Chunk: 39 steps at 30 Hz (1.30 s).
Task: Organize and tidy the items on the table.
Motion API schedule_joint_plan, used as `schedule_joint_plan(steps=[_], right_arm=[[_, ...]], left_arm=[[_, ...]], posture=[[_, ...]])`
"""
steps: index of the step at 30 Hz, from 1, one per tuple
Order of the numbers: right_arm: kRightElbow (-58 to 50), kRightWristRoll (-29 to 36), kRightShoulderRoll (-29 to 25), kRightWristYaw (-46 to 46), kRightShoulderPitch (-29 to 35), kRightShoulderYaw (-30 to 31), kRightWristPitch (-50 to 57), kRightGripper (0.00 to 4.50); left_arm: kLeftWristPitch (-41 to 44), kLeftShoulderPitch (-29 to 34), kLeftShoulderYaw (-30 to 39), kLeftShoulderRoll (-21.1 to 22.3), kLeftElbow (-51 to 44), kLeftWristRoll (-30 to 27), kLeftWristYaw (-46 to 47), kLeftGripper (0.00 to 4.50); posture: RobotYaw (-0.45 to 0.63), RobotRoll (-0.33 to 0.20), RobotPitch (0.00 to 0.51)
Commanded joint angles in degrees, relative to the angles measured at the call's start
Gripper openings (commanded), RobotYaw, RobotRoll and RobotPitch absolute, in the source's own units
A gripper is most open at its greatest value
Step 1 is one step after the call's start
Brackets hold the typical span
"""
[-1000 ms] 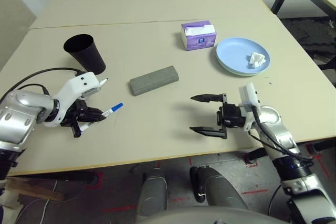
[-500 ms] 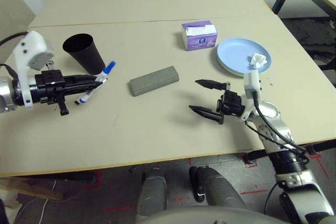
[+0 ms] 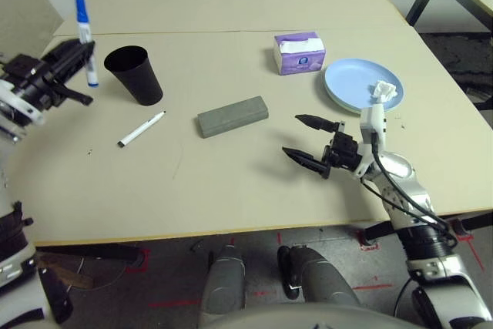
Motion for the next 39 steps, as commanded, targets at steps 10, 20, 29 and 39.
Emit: schedule_joint_plan(steps=[10,20,29,39], right_arm=[[-3.2,-0.8,-1.0,-0.9,3.5,0.3,-0.2,4.50],[-4.6,-1.0,-1.8,-1.0,5.0,0.3,-0.1,4.50],[-5.5,-0.7,-2.3,-1.5,5.0,0.0,0.4,4.50],[-5.0,-0.7,-2.2,-1.4,4.3,0.4,0.3,4.50]], left_arm=[[-16.7,-14.1,-9.5,-1.4,29.2,9.8,3.1,0.25],[-27.1,-22.4,-12.6,-2.4,45.3,12.6,2.5,0.25],[-31.3,-23.3,-13.8,-4.0,51.1,13.0,1.9,0.25],[-32.1,-21.5,-13.0,-4.4,51.0,12.4,3.0,1.94]], posture=[[0.00,0.000,0.181],[-0.03,0.000,0.170],[-0.04,0.000,0.170],[-0.03,0.000,0.172]])
